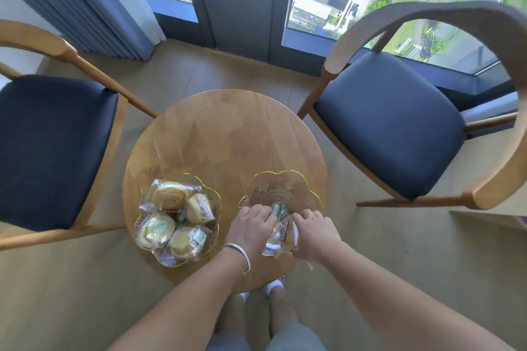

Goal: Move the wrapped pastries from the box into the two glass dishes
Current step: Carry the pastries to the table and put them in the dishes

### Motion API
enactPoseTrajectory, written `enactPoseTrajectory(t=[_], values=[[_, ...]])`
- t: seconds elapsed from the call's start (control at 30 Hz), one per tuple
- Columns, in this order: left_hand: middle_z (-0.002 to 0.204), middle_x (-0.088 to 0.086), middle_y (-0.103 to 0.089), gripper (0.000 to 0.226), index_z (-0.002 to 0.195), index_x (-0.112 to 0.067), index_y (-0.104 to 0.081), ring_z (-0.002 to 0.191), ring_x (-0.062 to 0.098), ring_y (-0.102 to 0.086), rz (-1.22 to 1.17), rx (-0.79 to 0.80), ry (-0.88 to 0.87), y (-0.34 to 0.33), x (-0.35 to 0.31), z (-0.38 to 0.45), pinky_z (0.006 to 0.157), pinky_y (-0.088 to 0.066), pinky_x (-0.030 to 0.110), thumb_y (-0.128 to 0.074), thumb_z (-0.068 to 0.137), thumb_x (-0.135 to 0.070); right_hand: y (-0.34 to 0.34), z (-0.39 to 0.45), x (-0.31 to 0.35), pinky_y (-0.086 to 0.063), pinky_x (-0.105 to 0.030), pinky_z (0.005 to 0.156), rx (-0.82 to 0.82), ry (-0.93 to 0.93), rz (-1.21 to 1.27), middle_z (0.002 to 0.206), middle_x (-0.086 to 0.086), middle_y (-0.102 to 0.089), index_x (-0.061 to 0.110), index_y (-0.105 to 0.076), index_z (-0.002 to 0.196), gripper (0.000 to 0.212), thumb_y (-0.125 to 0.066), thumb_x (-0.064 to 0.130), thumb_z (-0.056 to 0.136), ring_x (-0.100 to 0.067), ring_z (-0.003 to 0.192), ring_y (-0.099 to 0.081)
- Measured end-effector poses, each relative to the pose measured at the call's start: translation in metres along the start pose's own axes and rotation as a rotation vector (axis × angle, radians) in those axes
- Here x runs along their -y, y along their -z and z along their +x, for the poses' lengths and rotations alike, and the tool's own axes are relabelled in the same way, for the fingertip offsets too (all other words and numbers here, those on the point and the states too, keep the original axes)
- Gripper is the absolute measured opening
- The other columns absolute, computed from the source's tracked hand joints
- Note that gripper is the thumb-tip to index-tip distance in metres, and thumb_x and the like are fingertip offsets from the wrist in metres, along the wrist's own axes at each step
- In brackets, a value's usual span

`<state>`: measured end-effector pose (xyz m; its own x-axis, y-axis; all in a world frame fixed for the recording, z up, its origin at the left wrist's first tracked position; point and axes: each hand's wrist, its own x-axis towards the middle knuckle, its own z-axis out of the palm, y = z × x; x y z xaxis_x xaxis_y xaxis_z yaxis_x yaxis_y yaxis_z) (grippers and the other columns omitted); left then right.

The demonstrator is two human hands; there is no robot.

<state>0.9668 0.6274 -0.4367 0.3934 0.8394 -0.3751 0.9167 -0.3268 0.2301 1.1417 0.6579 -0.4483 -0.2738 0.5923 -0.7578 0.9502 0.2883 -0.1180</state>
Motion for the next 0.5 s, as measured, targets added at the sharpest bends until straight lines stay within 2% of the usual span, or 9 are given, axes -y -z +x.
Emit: enactPoseTrajectory(t=[0.13,0.2,0.27,0.33,0.43,0.5], values=[[0.089,-0.011,-0.064,0.033,0.086,-0.028,-0.066,0.085,0.012,-0.061,0.032,0.01,-0.05,-0.018,-0.005,0.007,0.069,-0.048,0.028,-0.078,0.055,-0.027,-0.01,0.01,-0.002,-0.039,-0.037,0.101,-0.001,0.007,0.026,0.137,-0.006,-0.04,0.019,-0.034,0.14,0.076,-0.069,0.045,0.077,-0.028,0.126,-0.04],[0.098,-0.009,-0.062,0.035,0.097,-0.028,-0.064,0.096,0.014,-0.058,0.033,0.038,-0.042,-0.025,-0.006,0.01,0.081,-0.046,0.031,-0.075,0.064,-0.031,-0.014,0.014,-0.005,-0.039,-0.035,0.101,-0.024,0.026,0.051,0.136,-0.006,-0.041,0.019,-0.036,0.138,0.071,-0.068,0.042,0.08,-0.027,0.125,-0.041],[0.114,-0.004,-0.057,0.044,0.115,-0.024,-0.056,0.112,0.018,-0.051,-0.001,0.087,-0.029,-0.035,-0.007,0.011,0.1,-0.036,0.038,-0.069,0.075,-0.034,-0.016,0.018,-0.007,-0.038,-0.034,0.103,-0.05,0.049,0.084,0.137,-0.005,-0.041,0.018,-0.037,0.137,0.07,-0.068,0.044,0.08,-0.026,0.127,-0.039],[0.125,-0.001,-0.051,0.052,0.126,-0.019,-0.048,0.121,0.02,-0.044,-0.04,0.103,-0.044,-0.039,-0.006,0.011,0.108,-0.026,0.039,-0.063,0.08,-0.038,-0.017,0.02,-0.008,-0.033,-0.033,0.108,-0.077,0.088,0.113,0.141,-0.005,-0.04,0.016,-0.039,0.138,0.072,-0.067,0.047,0.08,-0.024,0.133,-0.035],[0.133,0.001,-0.046,0.062,0.131,-0.017,-0.043,0.126,0.02,-0.039,-0.063,0.082,-0.05,-0.04,-0.005,0.006,0.108,-0.026,0.035,-0.06,0.079,-0.046,-0.019,0.022,-0.009,-0.023,-0.032,0.115,-0.151,0.133,0.106,0.146,-0.005,-0.037,0.015,-0.04,0.139,0.073,-0.066,0.048,0.079,-0.022,0.139,-0.027],[0.136,0.001,-0.043,0.063,0.134,-0.018,-0.039,0.128,0.021,-0.037,-0.053,0.081,-0.037,-0.039,-0.002,0.002,0.107,-0.028,0.036,-0.059,0.082,-0.047,-0.021,0.019,-0.01,-0.021,-0.034,0.117,-0.189,0.122,0.102,0.149,-0.004,-0.033,0.016,-0.037,0.141,0.077,-0.063,0.054,0.079,-0.022,0.142,-0.022]])
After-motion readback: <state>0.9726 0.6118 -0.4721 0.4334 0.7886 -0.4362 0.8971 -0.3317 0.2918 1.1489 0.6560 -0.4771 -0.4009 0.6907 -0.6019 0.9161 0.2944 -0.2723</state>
